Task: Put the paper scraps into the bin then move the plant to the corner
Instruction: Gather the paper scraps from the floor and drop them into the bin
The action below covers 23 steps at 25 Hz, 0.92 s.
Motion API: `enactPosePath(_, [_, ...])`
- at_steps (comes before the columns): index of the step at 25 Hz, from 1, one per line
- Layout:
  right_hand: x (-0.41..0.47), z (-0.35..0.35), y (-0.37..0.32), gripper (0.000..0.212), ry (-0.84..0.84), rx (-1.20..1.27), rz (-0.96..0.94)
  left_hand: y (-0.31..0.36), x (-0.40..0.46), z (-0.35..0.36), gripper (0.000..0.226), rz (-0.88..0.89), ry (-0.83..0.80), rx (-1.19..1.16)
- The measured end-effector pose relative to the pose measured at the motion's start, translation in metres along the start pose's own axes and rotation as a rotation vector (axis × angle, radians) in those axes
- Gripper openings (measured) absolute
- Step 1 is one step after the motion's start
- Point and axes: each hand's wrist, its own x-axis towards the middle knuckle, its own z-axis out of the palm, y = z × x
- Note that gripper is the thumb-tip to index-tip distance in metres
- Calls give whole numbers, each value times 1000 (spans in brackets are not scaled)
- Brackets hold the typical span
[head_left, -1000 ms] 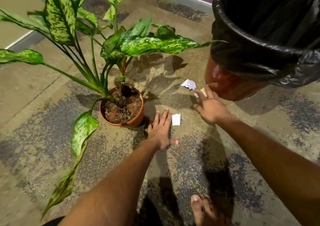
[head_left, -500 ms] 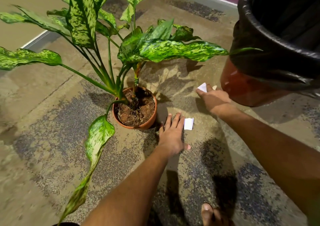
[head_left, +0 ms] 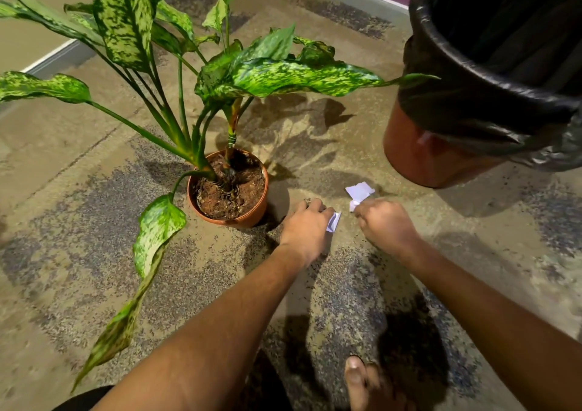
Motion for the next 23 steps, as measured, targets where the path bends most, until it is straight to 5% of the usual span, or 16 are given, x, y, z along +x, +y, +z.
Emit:
enactPosePath(3, [-21, 2, -5, 22, 63, 378, 232, 3, 2, 4, 46, 16, 25, -13])
enactPosePath(7, [-28, -11, 2, 13, 43, 535, 321, 6, 1, 2, 20, -37, 124, -176])
enactPosePath(10, [-21, -20, 14, 14, 1, 509, 356, 14, 6, -4, 19, -167, 204, -395])
enactPosePath(13, [-17, -22, 19, 17, -36, 457, 371, 20, 17, -8, 18, -115, 182, -493])
enactPosePath(18, [-35, -17, 18, 43, -74, 410, 261, 35, 41, -8, 15, 3, 106, -453])
enactPosePath(23, [-50, -33, 34, 32, -33, 262, 230, 45, 61, -10, 22, 5, -15, -258])
